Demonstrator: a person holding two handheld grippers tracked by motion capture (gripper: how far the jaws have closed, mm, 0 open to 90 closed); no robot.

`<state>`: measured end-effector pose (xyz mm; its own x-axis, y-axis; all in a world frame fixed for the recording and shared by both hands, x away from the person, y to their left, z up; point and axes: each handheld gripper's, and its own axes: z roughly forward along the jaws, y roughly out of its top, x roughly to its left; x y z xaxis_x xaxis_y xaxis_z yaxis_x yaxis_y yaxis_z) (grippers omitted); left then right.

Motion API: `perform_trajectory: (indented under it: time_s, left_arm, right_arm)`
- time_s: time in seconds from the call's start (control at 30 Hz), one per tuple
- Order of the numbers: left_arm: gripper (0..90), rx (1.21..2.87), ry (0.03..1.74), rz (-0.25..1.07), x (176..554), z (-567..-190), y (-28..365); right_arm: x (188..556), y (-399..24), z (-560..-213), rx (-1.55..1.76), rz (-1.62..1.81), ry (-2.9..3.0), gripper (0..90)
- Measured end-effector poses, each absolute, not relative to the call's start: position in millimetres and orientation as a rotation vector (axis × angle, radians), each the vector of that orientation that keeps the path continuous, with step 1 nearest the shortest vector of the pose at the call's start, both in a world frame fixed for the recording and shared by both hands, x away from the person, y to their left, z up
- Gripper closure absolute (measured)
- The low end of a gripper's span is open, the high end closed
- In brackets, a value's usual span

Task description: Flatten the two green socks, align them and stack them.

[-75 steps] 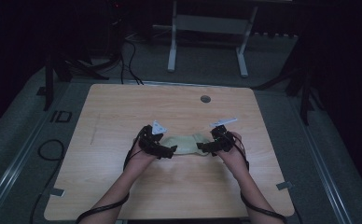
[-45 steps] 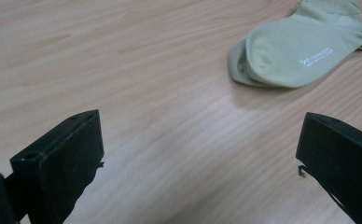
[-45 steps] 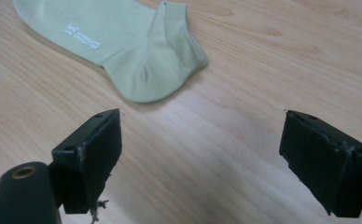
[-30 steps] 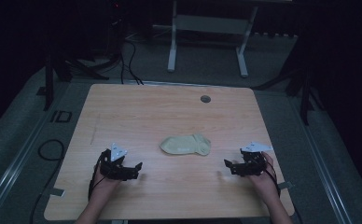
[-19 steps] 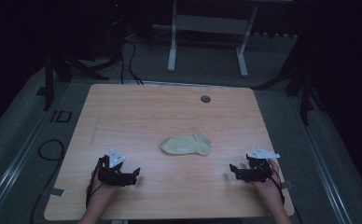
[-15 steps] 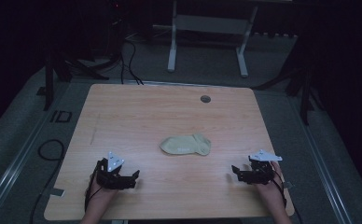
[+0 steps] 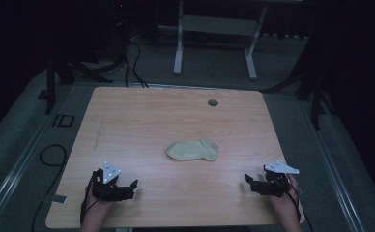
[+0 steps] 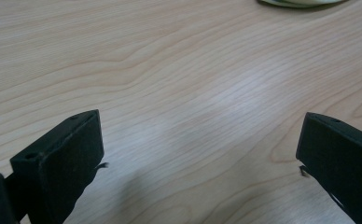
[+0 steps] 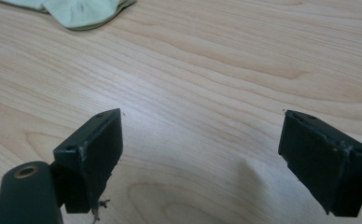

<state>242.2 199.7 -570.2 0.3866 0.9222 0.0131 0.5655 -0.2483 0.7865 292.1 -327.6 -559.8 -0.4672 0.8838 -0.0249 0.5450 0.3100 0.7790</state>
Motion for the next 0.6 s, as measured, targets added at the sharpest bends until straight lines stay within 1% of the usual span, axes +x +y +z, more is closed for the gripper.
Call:
perform_trajectory:
  time_s: [0.07,0.33,0.6]
  left_arm:
    - [0.6,1.908,1.293,0.628,238.2,-571.5,205.3]
    - [0.6,1.913,1.281,0.660,234.3,-572.1,204.4]
    - [0.6,1.913,1.279,0.656,234.6,-573.4,203.2]
  right_arm:
    - [287.5,-332.8,-560.1,1.284,1.005,2.097,13.5]
    - [288.8,-335.4,-562.1,1.296,0.988,2.081,13.7]
    - [291.0,-337.5,-563.9,1.314,0.991,2.081,13.7]
